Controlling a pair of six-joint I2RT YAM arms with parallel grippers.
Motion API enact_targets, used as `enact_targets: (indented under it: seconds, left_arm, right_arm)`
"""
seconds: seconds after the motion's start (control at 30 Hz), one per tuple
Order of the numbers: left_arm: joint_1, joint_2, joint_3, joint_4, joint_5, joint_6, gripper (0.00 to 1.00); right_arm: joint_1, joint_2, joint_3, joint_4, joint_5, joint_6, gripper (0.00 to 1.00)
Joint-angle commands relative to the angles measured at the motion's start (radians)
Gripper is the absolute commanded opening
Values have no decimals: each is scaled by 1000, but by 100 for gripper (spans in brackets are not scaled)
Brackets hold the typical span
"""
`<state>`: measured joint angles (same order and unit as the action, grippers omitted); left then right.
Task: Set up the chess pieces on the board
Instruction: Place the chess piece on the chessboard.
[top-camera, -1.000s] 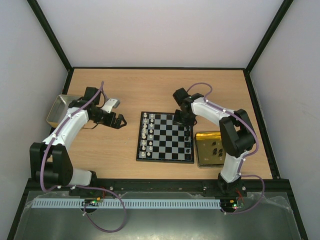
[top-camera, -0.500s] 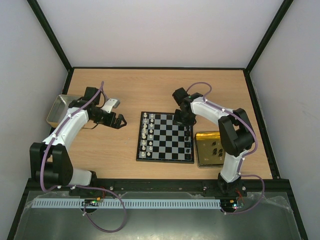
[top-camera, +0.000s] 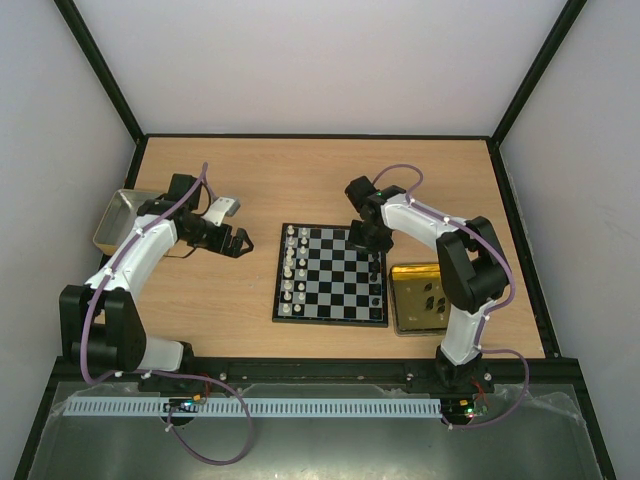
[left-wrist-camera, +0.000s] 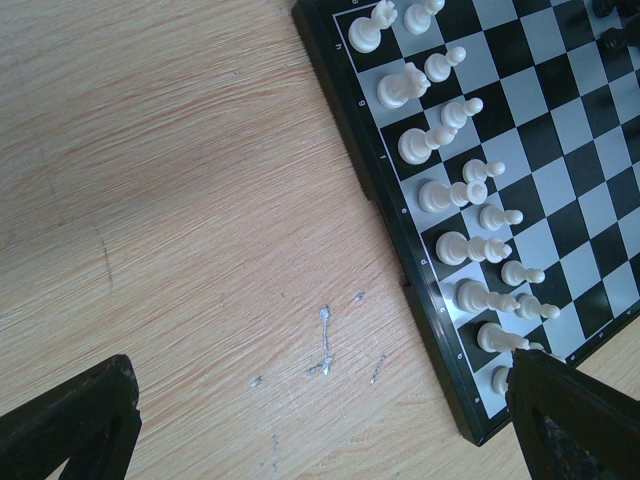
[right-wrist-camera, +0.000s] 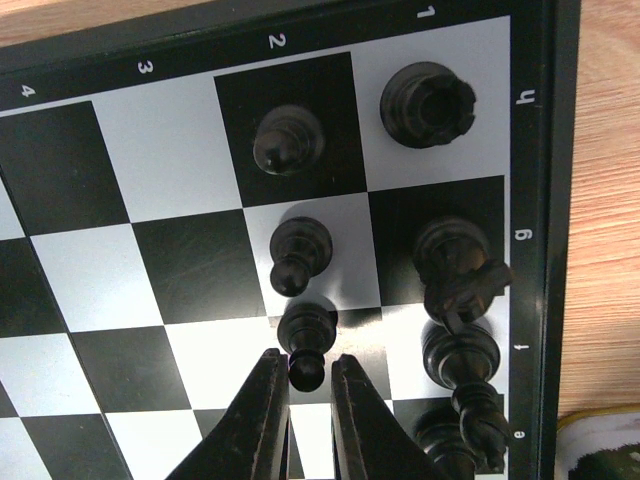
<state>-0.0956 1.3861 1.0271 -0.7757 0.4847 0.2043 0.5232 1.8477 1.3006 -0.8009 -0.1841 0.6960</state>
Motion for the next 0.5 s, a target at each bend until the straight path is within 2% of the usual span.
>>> enact_targets:
  seconds: [0.0,0.47]
  left_arm:
    - [-4,-17,-6,-11,-2,1,99]
    - [-9,-8,-6,-13,3,1,99]
  right_arm:
    - [-3,-2,-1,-39,17,-22,10]
    - [-4,-16,-20,-38,13,-31,10]
